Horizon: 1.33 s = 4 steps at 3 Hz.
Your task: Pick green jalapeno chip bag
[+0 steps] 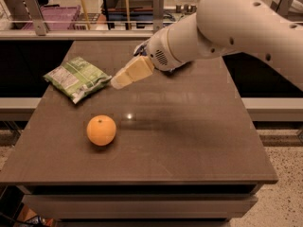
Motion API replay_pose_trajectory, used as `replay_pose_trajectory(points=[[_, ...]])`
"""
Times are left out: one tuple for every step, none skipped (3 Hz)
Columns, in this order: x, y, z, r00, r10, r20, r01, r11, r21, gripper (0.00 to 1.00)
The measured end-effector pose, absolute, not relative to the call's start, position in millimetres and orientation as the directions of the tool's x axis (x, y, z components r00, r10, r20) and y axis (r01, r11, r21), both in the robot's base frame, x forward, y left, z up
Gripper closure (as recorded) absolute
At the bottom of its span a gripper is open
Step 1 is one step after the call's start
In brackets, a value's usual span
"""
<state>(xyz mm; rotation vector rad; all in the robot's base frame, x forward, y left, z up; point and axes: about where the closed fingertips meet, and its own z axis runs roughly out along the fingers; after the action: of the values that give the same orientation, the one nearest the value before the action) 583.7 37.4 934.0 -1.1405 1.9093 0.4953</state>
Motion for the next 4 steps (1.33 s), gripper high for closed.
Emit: replay_pose_trajectory(points=[[587.0,63.9,921.3,-0.219,-0.531,-0.818,-0.85,0.516,-0.107,0.0],[595.5,82.2,903.2,-0.197,-0.534,-0.822,-0.843,0.52,-0.136,0.0],[607.5,96.2,888.1,-0.179,-0.524,-0.833,-0.852,0.506,-0.135,0.0],[623.6,108.9,873.1,-0.169,-0.502,-0.848,-0.874,0.474,-0.106,0.0]])
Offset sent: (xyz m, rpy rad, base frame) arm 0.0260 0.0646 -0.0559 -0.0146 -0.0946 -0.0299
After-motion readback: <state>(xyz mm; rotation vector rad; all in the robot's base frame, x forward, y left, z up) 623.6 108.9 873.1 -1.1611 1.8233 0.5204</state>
